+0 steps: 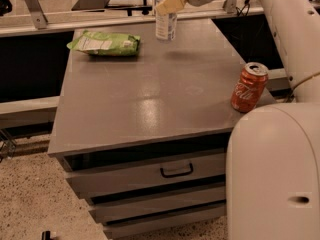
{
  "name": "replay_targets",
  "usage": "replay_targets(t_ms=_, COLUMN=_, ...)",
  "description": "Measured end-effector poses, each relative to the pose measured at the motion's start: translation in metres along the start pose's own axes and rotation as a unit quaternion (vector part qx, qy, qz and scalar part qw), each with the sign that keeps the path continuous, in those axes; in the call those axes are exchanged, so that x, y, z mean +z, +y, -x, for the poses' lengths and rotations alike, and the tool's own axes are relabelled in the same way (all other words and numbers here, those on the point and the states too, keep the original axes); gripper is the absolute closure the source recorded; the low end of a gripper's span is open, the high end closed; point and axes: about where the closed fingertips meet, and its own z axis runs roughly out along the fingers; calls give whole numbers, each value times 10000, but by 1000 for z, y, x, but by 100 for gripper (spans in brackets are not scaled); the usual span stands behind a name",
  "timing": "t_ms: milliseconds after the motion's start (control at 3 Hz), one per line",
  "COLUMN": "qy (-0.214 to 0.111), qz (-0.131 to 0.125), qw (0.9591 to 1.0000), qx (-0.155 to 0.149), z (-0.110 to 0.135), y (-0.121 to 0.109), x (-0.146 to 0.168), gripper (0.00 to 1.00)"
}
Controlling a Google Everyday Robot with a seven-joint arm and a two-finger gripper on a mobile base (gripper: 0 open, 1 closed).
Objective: Move blue plastic bottle near green rice chip bag
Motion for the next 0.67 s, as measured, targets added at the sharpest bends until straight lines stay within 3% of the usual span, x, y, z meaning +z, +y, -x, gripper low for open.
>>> replay_targets(t_ms=333, qy=-87, qz=213, qw=9991, qx=370, z=-2, y=9, x=14, gripper=100)
replay_targets(t_ms=667, qy=-392, qz=452, qw=9968, qx=526, z=1, y=17, x=31, gripper=100)
